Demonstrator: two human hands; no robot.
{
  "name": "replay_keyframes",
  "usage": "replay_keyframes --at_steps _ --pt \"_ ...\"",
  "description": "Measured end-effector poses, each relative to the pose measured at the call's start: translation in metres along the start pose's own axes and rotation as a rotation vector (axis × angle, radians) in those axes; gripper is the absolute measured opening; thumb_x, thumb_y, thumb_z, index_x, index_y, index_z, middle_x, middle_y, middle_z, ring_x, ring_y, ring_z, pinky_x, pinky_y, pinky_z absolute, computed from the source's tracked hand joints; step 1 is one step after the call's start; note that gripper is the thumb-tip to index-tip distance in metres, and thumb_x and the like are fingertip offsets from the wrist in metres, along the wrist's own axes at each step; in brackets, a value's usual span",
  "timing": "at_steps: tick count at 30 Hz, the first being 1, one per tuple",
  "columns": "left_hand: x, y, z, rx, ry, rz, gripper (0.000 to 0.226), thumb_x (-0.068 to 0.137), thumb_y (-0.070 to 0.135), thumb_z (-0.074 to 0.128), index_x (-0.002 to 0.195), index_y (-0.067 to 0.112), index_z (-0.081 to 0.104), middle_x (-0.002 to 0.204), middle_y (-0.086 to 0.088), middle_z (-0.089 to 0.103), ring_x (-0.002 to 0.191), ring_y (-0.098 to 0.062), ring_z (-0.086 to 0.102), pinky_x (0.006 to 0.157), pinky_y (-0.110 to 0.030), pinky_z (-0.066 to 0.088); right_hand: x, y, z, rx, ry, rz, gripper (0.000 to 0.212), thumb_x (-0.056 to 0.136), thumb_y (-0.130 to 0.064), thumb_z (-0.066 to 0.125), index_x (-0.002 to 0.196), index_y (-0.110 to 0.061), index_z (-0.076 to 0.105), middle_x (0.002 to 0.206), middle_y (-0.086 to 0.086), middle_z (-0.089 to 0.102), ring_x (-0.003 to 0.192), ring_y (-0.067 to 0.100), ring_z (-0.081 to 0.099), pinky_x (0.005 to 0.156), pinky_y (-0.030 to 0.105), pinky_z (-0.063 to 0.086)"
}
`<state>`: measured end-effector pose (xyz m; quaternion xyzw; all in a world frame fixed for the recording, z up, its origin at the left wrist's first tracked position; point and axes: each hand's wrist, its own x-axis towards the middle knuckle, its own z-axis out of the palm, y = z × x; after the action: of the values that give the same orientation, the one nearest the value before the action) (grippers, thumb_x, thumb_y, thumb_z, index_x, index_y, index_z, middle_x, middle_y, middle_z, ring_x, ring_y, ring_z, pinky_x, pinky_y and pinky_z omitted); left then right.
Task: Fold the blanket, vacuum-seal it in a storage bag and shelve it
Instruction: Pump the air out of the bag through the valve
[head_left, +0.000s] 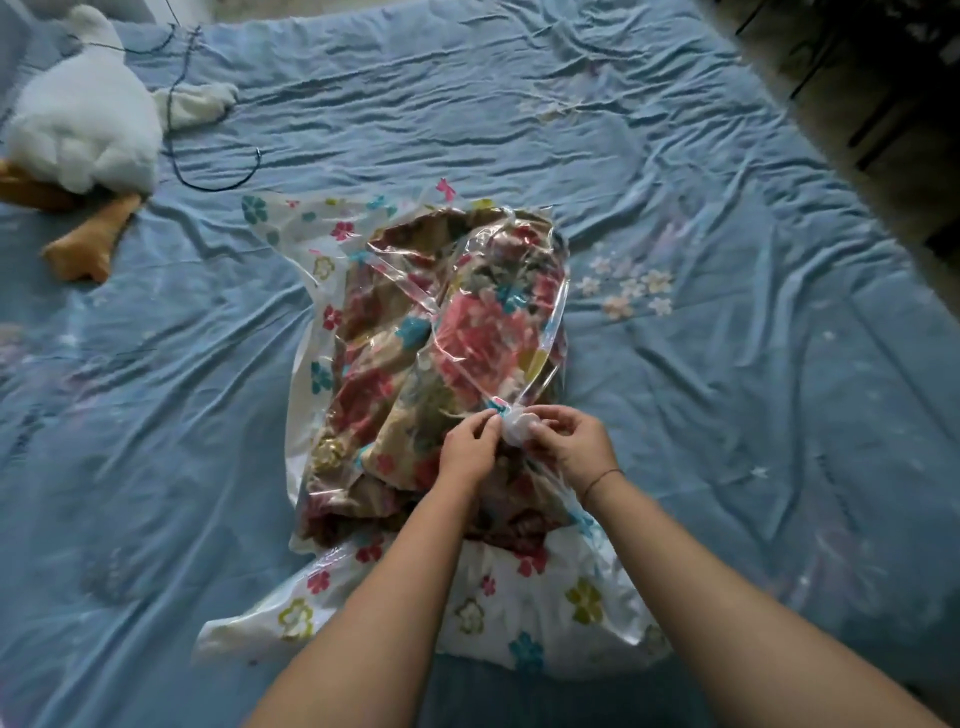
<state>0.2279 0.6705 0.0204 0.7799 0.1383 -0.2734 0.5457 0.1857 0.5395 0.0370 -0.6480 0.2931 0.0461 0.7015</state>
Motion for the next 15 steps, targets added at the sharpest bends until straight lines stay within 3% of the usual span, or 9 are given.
replay_keyframes --at_steps 4,8,12,15 --pt "0.009 0.005 0.005 -0.107 0.020 -0.065 0.022 0.098 0.014 0.054 0.111 0.006 0.070 0.108 -0.008 0.069 0.101 -0.022 0.064 0.096 -0.039 0.052 0.015 0.006 -0.003 -0.095 -0.015 0.037 0.019 0.086 0.002 0.067 0.081 -0.017 0.067 0.071 0.007 0.063 0.063 0.017 0.060 0.054 0.021 0.053" --pt "0.015 0.001 0.005 -0.136 0.011 -0.075 0.015 0.094 0.012 0.060 0.095 0.018 0.073 0.099 -0.005 0.072 0.095 -0.020 0.066 0.090 -0.034 0.054 0.018 0.007 -0.011 -0.208 -0.022 0.031 0.018 0.085 0.002 0.067 0.078 -0.013 0.061 0.066 0.003 0.061 0.048 0.002 0.058 0.047 0.016 0.049" --pt "0.012 0.002 0.007 -0.186 0.023 -0.095 0.014 0.090 0.010 0.065 0.102 0.008 0.072 0.089 -0.002 0.070 0.082 -0.013 0.064 0.077 -0.023 0.053 0.017 0.015 -0.017 -0.289 0.000 0.031 0.018 0.084 0.001 0.068 0.075 -0.014 0.063 0.067 0.004 0.063 0.057 0.013 0.060 0.054 0.020 0.050" --pt "0.007 0.003 0.003 -0.183 -0.008 -0.069 0.015 0.084 0.013 0.073 0.099 0.013 0.072 0.090 0.000 0.072 0.085 -0.012 0.066 0.079 -0.022 0.053 0.020 0.015 -0.011 -0.365 0.062 -0.008 0.019 0.080 -0.014 0.076 0.069 -0.020 0.063 0.070 0.000 0.066 0.065 0.015 0.061 0.065 0.029 0.055"
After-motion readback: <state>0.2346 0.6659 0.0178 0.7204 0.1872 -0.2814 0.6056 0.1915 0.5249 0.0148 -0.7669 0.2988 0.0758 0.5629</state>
